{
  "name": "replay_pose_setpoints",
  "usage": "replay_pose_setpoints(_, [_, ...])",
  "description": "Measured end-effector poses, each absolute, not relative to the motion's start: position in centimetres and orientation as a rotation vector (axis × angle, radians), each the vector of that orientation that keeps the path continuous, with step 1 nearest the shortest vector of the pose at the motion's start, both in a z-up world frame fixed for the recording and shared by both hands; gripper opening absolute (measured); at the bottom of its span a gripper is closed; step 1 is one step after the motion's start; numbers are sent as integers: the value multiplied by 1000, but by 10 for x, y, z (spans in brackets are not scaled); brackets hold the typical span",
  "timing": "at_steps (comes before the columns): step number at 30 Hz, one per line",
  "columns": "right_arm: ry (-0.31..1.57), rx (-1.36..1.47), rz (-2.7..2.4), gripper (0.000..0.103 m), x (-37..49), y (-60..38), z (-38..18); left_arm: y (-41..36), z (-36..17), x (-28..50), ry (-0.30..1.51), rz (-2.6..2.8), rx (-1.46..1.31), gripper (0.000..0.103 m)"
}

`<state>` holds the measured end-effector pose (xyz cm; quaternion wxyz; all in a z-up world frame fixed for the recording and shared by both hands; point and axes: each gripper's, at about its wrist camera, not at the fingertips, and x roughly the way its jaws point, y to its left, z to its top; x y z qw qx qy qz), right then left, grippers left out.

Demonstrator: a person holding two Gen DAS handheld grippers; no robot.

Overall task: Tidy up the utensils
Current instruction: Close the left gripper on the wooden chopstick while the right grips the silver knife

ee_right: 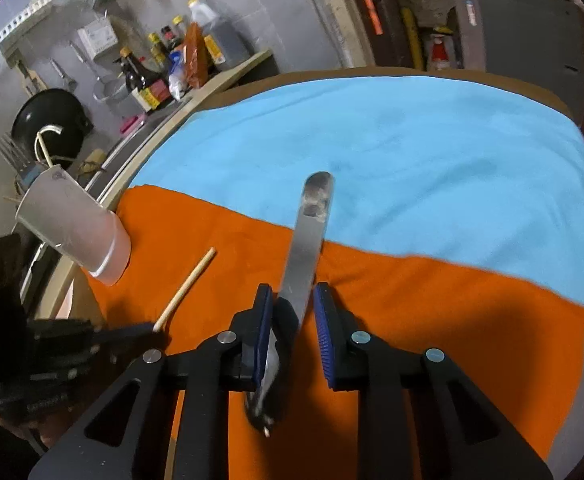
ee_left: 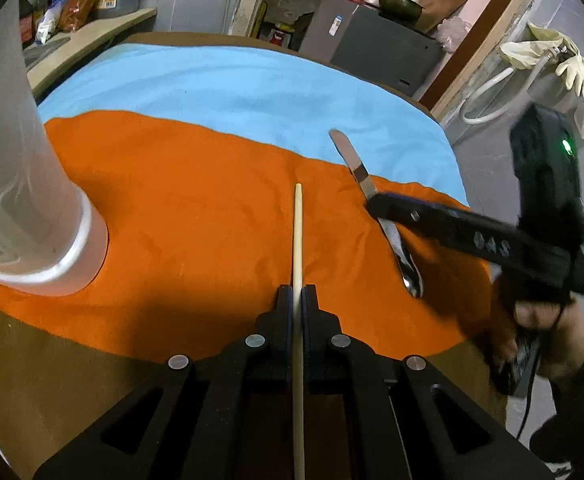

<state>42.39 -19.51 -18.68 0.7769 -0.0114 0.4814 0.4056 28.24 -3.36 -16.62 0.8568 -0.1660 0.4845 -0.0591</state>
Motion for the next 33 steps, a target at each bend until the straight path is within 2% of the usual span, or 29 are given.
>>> replay_pose_setpoints(4, [1108,12,845,15,437,-189,-187,-31,-166,284,1031,-131,-382,3])
replay_pose_setpoints(9, [1050,-184,779,13,415,-171,-179,-31,-164,282,1032,-136,-369,3])
replay_pose_setpoints(12, [1027,-227,756,4,404,-172,-175,-31,-163,282,1040,-135,-353,3])
replay_pose_setpoints(17, [1009,-317,751,3,388,-173,-171,-31,-163,286,1063,-140,-363,3])
replay_pose_setpoints(22, [1071,-241,800,3,396,-180,-172,-32,-161,288,1071,-142,-361,3])
replay_pose_setpoints(33, [1104,-310,775,4,398,-158,-177,-38,-162,298,1106,-146,-333,3])
